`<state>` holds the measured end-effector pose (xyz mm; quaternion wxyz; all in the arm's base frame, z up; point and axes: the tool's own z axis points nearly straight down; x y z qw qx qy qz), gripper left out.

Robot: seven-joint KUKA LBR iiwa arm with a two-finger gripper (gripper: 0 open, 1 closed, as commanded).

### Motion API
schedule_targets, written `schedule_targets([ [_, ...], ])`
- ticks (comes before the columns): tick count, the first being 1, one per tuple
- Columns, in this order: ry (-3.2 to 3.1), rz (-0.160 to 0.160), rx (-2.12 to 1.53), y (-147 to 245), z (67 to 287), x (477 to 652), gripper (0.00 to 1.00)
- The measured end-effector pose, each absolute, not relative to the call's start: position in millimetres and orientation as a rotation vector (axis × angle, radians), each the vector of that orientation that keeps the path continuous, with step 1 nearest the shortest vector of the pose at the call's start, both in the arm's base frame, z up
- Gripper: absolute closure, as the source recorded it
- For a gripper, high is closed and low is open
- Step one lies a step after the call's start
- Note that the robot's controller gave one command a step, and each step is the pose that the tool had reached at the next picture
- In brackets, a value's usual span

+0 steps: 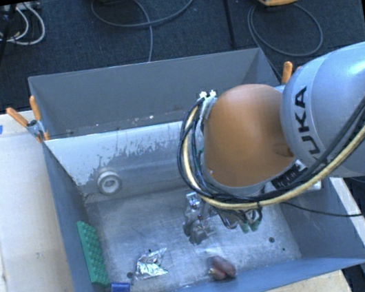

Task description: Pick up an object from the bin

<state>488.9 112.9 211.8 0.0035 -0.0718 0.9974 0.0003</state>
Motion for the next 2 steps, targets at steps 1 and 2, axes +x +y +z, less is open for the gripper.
schedule_targets([
  [1,3.090,0.000,-0.607,154.8,77.5,495.2,1.00],
  [2,2.965,0.000,-1.015,158.3,260.8,488.0,1.00],
])
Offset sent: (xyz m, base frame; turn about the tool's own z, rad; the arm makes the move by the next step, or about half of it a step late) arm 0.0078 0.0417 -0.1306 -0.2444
